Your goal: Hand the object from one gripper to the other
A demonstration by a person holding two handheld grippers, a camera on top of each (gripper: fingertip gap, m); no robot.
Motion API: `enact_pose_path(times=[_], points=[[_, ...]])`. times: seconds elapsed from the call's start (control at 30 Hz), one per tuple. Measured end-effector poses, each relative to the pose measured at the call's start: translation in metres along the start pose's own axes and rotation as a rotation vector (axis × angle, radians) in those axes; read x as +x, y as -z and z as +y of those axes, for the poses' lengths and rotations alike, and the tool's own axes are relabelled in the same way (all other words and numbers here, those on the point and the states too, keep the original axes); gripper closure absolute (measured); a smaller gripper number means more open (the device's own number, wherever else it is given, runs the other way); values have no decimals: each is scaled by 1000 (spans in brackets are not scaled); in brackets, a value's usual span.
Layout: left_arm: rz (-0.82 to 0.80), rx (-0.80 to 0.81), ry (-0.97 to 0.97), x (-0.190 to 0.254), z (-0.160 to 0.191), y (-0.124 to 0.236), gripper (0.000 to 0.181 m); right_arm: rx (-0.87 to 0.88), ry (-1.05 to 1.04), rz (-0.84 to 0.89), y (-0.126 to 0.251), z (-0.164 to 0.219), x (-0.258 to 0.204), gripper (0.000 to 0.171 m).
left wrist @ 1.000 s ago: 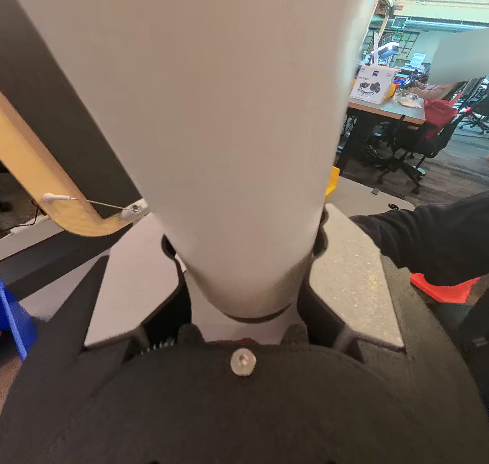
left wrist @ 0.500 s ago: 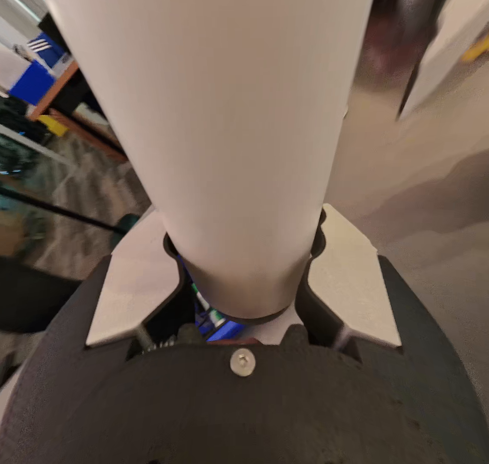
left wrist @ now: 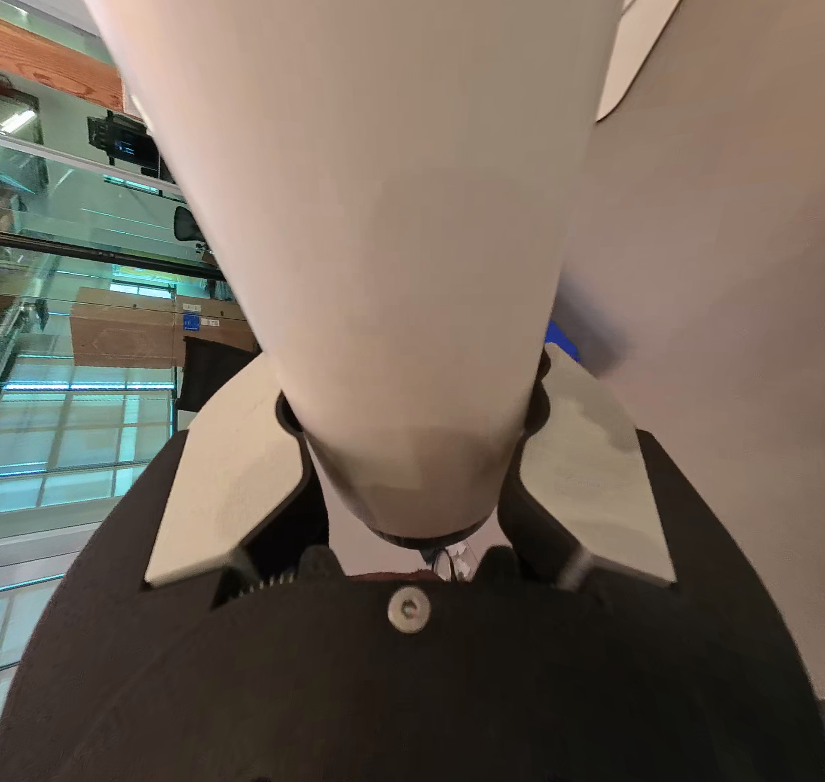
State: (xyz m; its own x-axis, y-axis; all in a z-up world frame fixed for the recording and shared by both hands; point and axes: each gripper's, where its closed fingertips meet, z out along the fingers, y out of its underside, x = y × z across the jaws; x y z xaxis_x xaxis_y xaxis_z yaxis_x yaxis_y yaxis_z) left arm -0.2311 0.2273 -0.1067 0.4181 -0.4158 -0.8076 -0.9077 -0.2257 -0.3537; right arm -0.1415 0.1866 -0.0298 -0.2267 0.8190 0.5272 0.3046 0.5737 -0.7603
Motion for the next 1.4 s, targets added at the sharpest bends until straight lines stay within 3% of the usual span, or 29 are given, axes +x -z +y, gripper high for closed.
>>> enact_pose_path(times=[0.13,0.27,0.37,0.53,0.57,0.6,0.67,0.73,0.83,1.0,1.13,1.2,1.23,1.4], points=[[-1,-24,-45,13,-1,8,82,9,2,-22,-12,-3,-13,84],[-2,-22,-60,23,1,9,82,-54,21,-18,-16,11,-22,86],[25,5,-59,34,-7,10,83,-85,5,-38,-19,20,-33,71],[29,17,-74,39,-10,11,83,-95,20,28,-2,23,-32,89],[22,-2,-80,39,-8,10,83,-75,25,30,4,21,-32,97],[12,-33,-92,39,-3,9,82,-29,22,17,12,15,-34,171],[6,6,-97,39,-6,11,93,49,-40,-37,20,6,-41,171],[40,76,-45,43,-20,16,94,-74,15,28,15,25,-37,167],[-2,39,-110,39,-25,16,94,-121,39,119,14,32,-28,105],[-32,3,-167,32,-29,17,94,-371,280,196,15,55,-18,63],[-20,-10,-203,32,-41,21,94,-552,438,195,4,82,-8,58],[-29,-1,-227,31,-48,24,94,-533,463,159,-4,88,-11,70],[-37,-18,-228,28,-47,25,94,-527,450,156,-4,90,-11,84],[-38,-28,-251,27,-46,27,95,-433,427,157,-9,92,-10,86]])
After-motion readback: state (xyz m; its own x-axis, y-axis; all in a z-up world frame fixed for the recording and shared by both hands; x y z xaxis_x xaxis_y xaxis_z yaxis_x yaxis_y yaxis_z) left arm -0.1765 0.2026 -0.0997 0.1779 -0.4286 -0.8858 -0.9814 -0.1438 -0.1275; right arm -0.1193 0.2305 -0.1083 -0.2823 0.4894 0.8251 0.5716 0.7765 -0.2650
